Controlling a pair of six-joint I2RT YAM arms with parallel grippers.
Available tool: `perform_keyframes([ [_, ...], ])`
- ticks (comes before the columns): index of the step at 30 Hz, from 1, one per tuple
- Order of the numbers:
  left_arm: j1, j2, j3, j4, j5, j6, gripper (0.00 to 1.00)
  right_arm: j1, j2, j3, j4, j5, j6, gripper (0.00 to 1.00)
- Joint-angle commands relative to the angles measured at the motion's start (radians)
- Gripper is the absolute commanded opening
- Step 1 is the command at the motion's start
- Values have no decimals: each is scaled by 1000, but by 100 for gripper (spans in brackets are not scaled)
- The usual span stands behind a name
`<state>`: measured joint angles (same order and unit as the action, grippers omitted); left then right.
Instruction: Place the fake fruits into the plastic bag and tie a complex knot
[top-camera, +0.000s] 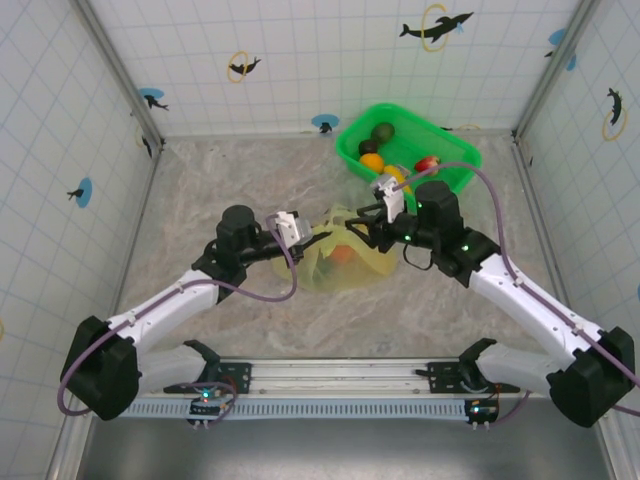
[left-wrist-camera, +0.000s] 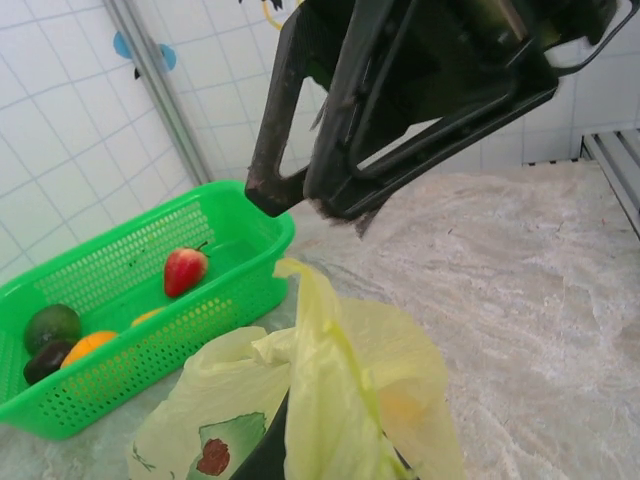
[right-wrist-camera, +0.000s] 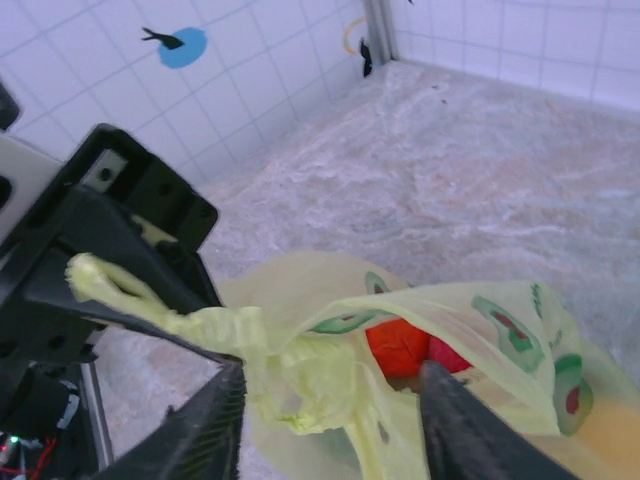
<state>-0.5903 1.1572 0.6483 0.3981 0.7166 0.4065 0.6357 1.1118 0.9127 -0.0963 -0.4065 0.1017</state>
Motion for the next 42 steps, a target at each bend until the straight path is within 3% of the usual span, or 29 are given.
perform_keyframes([
  [1, -5, -7, 36, -39, 20, 54, 0, 7, -27, -45, 68, -57, -146, 54],
  [5, -5, -5, 32, -32, 33, 20, 0, 3, 18, -22, 61, -116, -195, 53],
  [20, -6, 5, 25, -24, 75, -27, 0, 7, 191, 81, 69, -250, -168, 31],
  [23, -5, 18, 37, -33, 84, -33, 0, 7, 200, 88, 70, -293, -178, 19],
  [28, -5, 32, 48, -56, 96, -37, 12, -2, 212, 89, 65, -343, -199, 0],
  [42, -5, 76, 108, -180, 109, 0, 30, -12, 221, 100, 82, -386, -199, 0],
])
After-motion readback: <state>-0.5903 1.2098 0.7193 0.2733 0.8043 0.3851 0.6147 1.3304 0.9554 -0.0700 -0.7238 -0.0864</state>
